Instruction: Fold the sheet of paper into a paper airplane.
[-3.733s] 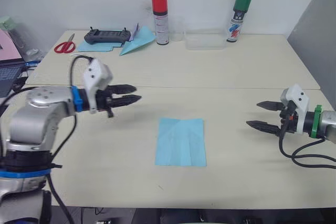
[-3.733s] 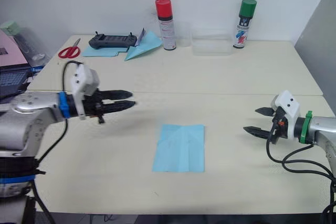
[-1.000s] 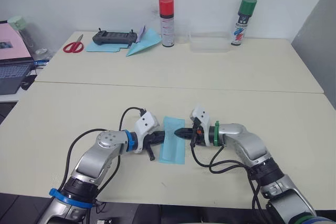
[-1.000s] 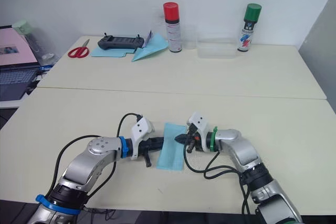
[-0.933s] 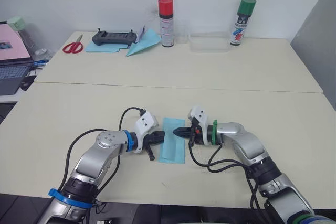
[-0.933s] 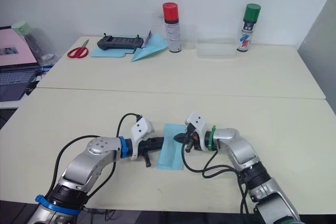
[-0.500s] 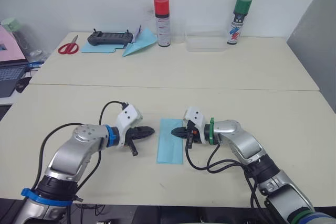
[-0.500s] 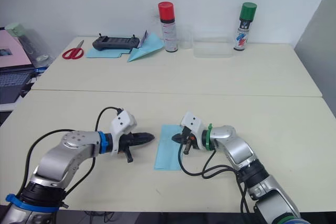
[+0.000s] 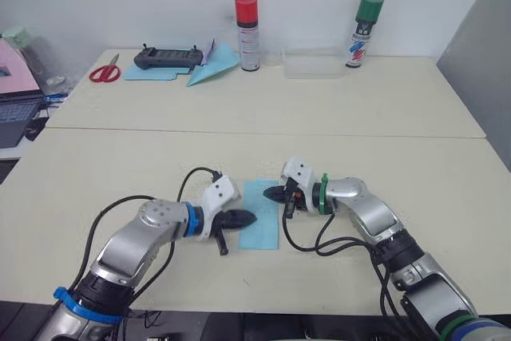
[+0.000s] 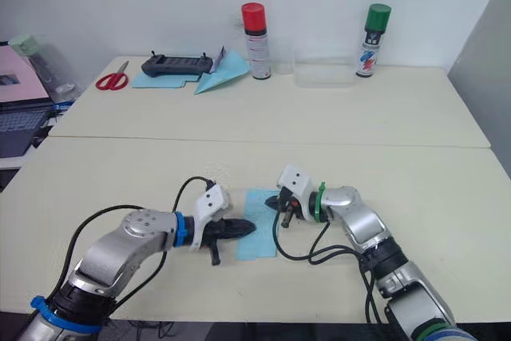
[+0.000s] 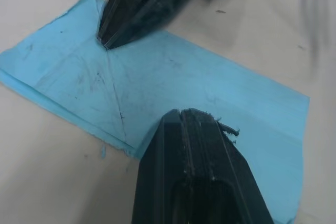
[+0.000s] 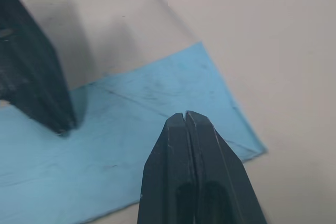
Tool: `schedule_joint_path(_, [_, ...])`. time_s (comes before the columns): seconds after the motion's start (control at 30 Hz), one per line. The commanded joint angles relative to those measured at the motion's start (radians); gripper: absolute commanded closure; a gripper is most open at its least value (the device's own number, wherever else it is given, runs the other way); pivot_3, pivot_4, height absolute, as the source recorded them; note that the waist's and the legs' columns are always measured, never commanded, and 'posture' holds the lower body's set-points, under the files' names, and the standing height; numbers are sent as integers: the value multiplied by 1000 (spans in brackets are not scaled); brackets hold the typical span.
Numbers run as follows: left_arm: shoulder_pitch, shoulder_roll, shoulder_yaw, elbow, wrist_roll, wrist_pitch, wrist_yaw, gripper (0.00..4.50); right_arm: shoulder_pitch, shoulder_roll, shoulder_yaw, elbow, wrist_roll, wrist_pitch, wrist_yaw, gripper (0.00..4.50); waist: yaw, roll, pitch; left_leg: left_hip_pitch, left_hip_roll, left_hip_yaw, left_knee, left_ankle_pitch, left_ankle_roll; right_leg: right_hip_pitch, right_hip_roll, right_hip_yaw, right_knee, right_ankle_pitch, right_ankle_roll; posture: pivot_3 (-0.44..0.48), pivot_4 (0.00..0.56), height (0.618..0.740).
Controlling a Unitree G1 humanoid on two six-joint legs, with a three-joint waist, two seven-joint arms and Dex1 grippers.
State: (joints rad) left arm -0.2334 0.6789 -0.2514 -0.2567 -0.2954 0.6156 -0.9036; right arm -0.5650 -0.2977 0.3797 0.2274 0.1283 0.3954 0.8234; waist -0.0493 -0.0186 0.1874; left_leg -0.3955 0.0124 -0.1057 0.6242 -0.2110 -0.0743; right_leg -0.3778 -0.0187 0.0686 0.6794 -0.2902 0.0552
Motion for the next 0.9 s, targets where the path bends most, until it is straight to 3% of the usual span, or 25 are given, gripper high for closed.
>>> schedule_joint_path(0.03, [0, -23, -11, 85, 62, -52, 41, 4500, 0, -9, -22, 68, -61, -20, -62, 4479, 2, 0, 0, 0, 0, 0, 0, 0, 0, 0, 0, 0, 0, 0, -1, 0, 150, 740])
schedule_joint_path(0.47, [-23, -50, -5, 165, 90, -132, 42, 4500, 25, -50, -58, 112, -94, -75, -104, 4479, 11, 1, -1, 4, 0, 0, 1, 0, 1, 5, 0, 1, 0, -3, -5, 0, 150, 740])
schedule_joint_path(0.73, [-23, -60, -21, 161, 92, -138, 27, 4500, 85, 7, -212, -77, 120, -107, -29, 4479, 16, 1, 0, 0, -1, 0, 0, 0, 0, 2, 0, 1, -1, 0, 0, 0, 150, 740])
schedule_joint_path(0.9, [-21, -63, -27, 156, 93, -135, 19, 4500, 131, -21, -152, -116, 90, -60, 15, 4479, 14, 1, 0, -1, 0, -1, -1, 0, 1, 0, 0, 0, -1, 0, 1, 0, 150, 740])
